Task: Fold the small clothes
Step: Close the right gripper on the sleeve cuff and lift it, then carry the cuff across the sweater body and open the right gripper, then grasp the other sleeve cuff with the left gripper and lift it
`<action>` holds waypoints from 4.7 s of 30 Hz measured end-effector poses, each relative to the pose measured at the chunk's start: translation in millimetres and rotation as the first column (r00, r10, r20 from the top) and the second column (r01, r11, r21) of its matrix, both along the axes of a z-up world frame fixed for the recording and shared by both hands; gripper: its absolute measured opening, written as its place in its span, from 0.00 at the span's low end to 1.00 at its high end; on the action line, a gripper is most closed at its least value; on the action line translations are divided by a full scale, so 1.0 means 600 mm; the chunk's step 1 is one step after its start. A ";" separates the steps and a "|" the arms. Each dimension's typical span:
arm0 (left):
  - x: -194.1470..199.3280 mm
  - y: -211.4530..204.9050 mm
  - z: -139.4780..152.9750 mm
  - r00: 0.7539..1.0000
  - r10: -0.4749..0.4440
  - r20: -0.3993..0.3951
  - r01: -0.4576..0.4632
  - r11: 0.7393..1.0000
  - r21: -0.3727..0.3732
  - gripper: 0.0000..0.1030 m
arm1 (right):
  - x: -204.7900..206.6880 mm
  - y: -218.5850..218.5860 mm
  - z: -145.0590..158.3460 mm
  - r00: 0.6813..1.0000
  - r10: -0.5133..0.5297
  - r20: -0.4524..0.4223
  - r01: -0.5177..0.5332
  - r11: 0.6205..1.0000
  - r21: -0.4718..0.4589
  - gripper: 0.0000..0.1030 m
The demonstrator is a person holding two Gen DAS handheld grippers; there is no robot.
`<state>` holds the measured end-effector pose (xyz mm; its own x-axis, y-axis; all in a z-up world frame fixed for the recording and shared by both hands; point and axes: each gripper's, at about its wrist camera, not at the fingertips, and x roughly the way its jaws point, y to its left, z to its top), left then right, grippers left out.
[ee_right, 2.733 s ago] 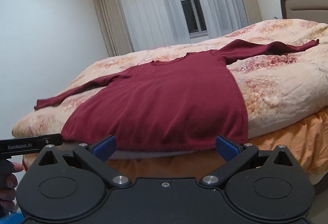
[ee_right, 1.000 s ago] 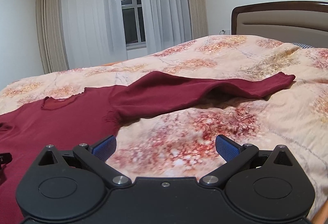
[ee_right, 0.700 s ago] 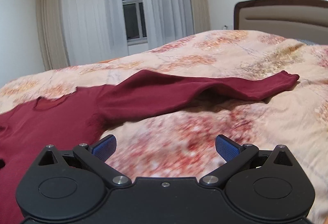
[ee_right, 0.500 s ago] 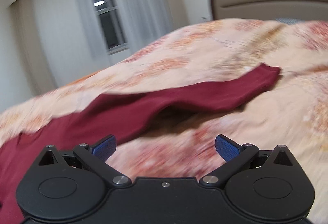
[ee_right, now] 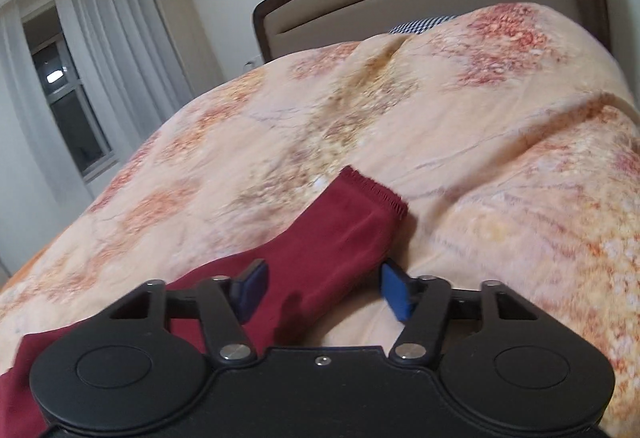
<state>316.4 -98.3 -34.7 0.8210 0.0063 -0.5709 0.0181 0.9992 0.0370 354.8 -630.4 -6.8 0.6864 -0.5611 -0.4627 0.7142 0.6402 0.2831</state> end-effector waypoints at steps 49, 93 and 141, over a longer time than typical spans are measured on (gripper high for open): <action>-0.024 0.229 0.100 0.985 0.159 0.060 -0.151 0.980 -0.132 1.00 | 0.168 0.673 0.194 0.430 0.890 -0.153 -0.853 0.345 -0.391 0.06; 0.155 0.147 0.018 0.970 0.238 -0.052 -0.243 0.965 -0.100 1.00 | 0.195 0.420 -0.023 0.812 0.472 -0.344 -0.580 0.716 -0.388 0.99; -0.067 0.606 0.044 0.626 0.778 -0.050 -0.566 0.409 -0.716 0.62 | -0.078 0.665 -0.018 0.415 0.891 -0.185 -0.909 0.399 -0.119 0.99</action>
<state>276.4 265.6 -8.4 0.8168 0.3692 -0.4432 -0.5737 0.4403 -0.6906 308.2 -231.2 -17.9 0.8098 0.2866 -0.5119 -0.2945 0.9532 0.0678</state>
